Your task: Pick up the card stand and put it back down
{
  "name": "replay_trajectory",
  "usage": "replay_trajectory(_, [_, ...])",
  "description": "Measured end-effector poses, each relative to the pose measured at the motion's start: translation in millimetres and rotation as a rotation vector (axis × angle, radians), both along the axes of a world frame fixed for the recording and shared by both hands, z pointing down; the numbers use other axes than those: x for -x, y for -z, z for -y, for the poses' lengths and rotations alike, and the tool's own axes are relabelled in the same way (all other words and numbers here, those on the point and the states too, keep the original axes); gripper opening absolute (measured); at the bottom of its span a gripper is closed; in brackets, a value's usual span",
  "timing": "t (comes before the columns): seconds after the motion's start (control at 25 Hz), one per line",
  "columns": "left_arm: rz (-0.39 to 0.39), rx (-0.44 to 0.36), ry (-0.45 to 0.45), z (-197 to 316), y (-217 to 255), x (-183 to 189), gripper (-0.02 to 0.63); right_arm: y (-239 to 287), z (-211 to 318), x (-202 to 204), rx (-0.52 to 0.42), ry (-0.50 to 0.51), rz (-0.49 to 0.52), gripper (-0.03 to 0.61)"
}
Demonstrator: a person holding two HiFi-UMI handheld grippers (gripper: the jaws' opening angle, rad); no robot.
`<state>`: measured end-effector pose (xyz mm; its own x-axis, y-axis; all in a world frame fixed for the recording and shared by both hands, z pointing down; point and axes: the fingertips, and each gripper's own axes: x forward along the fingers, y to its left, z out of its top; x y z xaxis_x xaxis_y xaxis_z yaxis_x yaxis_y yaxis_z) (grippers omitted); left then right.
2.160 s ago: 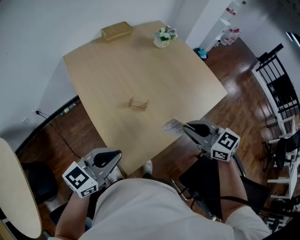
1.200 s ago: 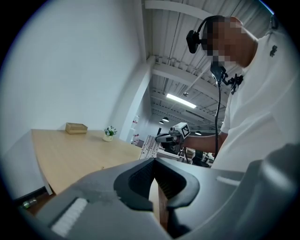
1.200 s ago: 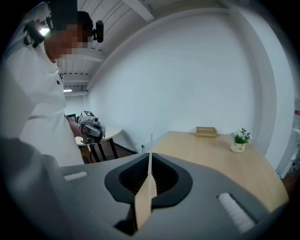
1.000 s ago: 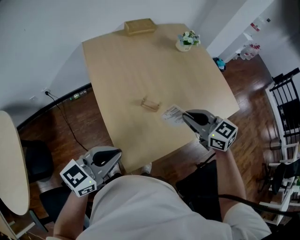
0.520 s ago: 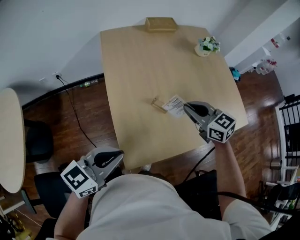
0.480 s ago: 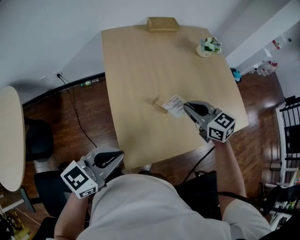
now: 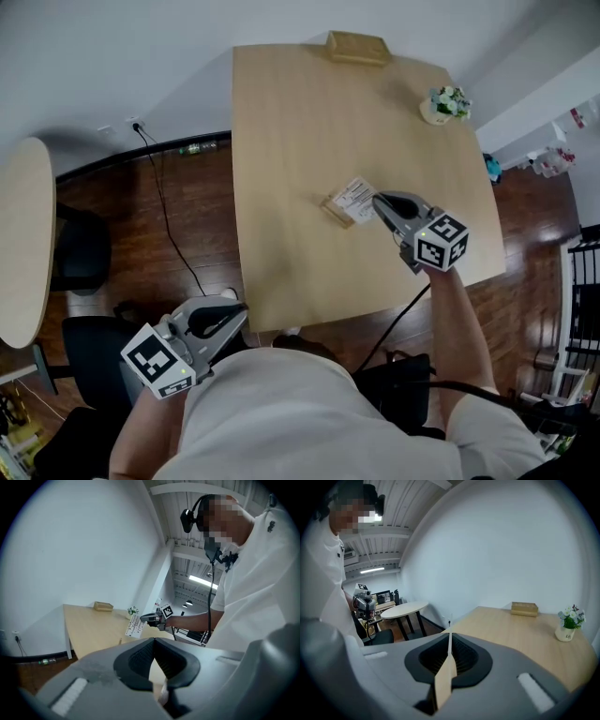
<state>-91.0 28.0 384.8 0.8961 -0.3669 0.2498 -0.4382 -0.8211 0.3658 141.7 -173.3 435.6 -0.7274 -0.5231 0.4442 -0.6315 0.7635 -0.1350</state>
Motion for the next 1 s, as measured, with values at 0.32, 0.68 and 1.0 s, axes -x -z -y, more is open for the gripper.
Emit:
replay_trajectory(0.32, [0.011,0.021,0.033,-0.8,-3.0,4.3,0.005,-23.7,15.9,0.1,0.015,0.006,-0.015,0.02])
replay_trajectory(0.68, [0.011,0.042,0.041,1.8,-9.4,2.3,0.005,-38.8,24.1,-2.3,0.018,0.026,-0.025,0.02])
replay_trajectory(1.0, [0.015,0.052,0.046,5.4,-13.0,1.0,0.004,-46.7,28.5,-3.7,0.028,0.034,-0.02,0.02])
